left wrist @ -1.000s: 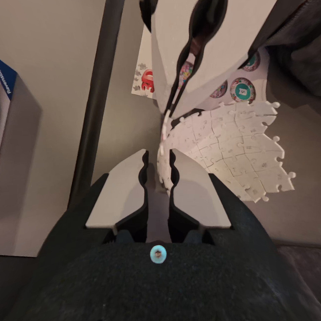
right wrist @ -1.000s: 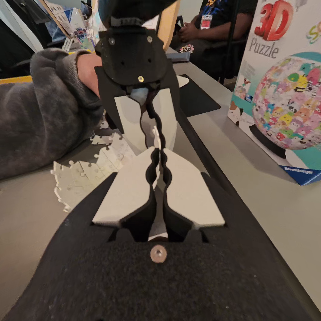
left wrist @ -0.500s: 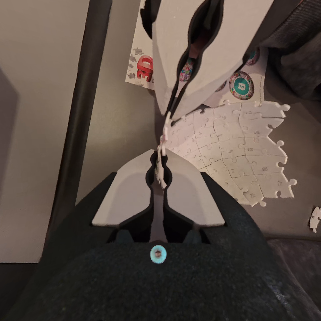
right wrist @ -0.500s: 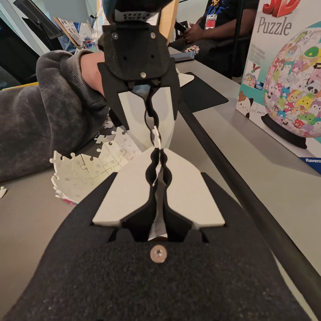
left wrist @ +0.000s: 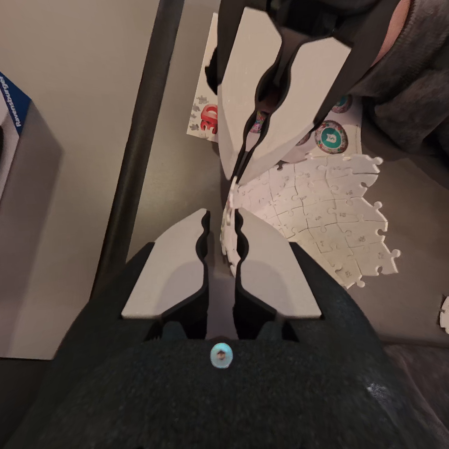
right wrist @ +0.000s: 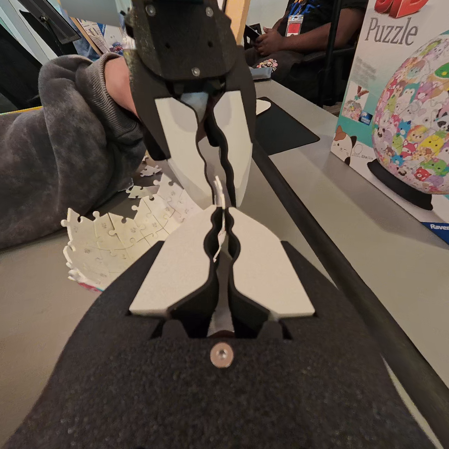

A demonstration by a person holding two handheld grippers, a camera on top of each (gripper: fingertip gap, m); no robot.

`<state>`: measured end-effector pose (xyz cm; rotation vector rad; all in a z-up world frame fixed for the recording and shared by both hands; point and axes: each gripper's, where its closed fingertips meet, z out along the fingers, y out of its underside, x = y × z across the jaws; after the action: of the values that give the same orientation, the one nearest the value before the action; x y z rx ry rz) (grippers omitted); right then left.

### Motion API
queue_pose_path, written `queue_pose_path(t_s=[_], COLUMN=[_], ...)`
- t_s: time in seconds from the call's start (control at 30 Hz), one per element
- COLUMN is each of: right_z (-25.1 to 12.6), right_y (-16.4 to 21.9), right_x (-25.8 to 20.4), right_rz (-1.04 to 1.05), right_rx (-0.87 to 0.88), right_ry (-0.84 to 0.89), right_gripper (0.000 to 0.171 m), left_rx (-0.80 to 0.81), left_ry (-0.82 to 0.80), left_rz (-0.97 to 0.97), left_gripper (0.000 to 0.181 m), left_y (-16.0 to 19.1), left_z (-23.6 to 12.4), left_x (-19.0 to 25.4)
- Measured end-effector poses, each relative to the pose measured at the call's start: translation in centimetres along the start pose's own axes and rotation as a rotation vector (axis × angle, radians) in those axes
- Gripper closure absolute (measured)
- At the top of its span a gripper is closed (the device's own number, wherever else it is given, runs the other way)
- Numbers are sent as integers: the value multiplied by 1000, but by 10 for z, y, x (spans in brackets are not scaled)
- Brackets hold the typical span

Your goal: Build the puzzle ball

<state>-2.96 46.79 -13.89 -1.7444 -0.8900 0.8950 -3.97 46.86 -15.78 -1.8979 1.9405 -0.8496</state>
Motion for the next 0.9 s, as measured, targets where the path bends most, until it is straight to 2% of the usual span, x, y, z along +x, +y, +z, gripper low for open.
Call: queue_pose_path(t_s=[0.43, 0.67, 0.9], right_z=[0, 0, -1], right_y=[2, 3, 6], right_x=[3, 5, 5], right_rz=[16, 12, -22], right_rx=[-5, -13, -54], right_ry=[8, 26, 47], right_gripper=[169, 169, 168], left_rx=[16, 7, 3], left_ry=[-20, -33, -45], left_rz=[7, 32, 52], left_gripper=[164, 176, 177], left_y=[-3, -4, -4], left_z=[-1, 0, 0], left_x=[-3, -2, -2])
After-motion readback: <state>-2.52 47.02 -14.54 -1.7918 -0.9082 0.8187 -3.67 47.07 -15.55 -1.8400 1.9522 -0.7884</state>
